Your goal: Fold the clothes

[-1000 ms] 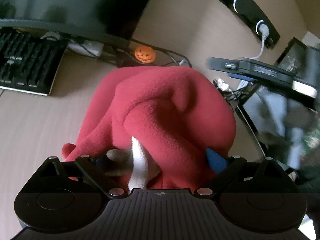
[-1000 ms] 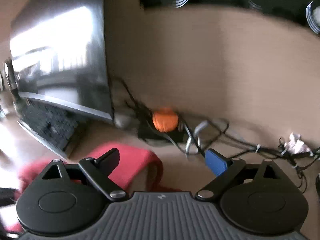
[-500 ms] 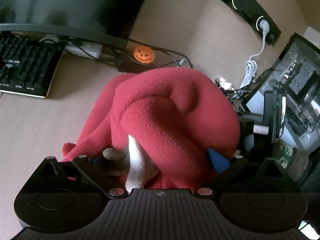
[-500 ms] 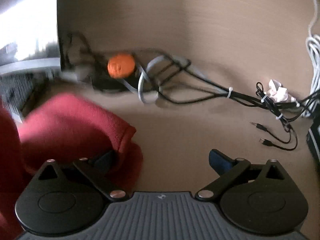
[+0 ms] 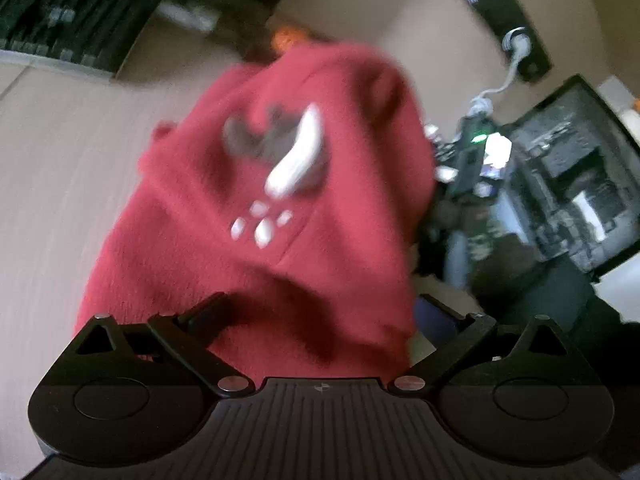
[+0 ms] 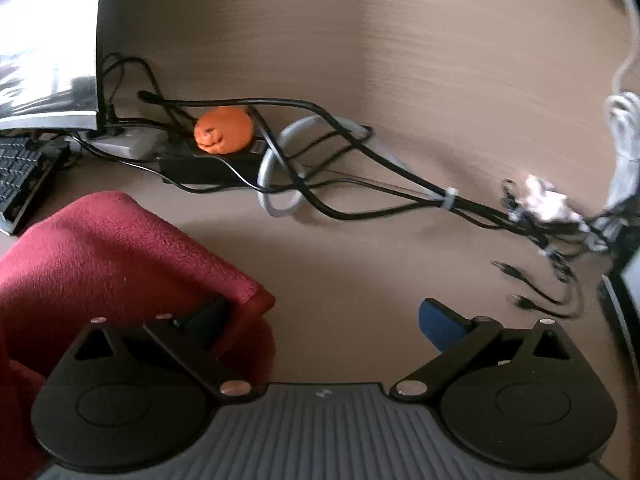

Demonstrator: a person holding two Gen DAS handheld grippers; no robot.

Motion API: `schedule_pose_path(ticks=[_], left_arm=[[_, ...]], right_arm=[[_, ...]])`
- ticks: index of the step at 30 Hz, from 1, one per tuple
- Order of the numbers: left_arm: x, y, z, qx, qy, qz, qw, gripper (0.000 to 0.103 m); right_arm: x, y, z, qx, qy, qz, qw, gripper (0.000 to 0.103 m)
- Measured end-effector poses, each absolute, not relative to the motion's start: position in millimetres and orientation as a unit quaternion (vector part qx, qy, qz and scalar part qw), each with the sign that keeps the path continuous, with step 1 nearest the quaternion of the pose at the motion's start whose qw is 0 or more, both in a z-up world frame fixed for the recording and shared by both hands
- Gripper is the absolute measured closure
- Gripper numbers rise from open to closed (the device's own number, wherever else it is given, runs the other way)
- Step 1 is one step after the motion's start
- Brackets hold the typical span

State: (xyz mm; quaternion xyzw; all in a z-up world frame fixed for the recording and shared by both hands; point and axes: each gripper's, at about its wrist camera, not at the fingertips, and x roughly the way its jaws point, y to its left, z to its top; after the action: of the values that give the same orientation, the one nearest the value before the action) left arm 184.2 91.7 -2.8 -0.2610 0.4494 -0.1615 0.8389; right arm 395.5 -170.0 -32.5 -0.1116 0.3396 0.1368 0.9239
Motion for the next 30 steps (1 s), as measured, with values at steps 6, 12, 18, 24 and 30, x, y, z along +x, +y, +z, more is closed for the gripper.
schedule_pose_path(ticks=[6,12,18,24,30], left_arm=[[198.7,100.7,-7.6,-0.213,0.435,-0.163,0.860,0.002],[207.4,126.6,9.0,-0.163,0.420,-0.133,0.883,0.002],[160.6,139.9,16.1,-0.139,0.416,-0.122,0.891,0.002],[128.6,130.0,-4.0,-0.084,0.453,-0.128,0.878,0.002],[122.1,120.7,-21.7,-0.052,0.474,-0.127,0.870,0.002]], right_arm=[[357.7,-207.9,-31.4,-0.084,0.353,0.070,0.929,0.001],[292.7,-230.7,-31.9,-0.046,0.378,0.035,0.924,0.001],[261.9,-250.4,2.2,0.005,0.370,0.071,0.926,0.001],[268.3,-250.0,51.8,0.027,0.299,0.080,0.951,0.001],[297.9,-216.2,3.4,-0.084,0.357,0.046,0.929,0.002]])
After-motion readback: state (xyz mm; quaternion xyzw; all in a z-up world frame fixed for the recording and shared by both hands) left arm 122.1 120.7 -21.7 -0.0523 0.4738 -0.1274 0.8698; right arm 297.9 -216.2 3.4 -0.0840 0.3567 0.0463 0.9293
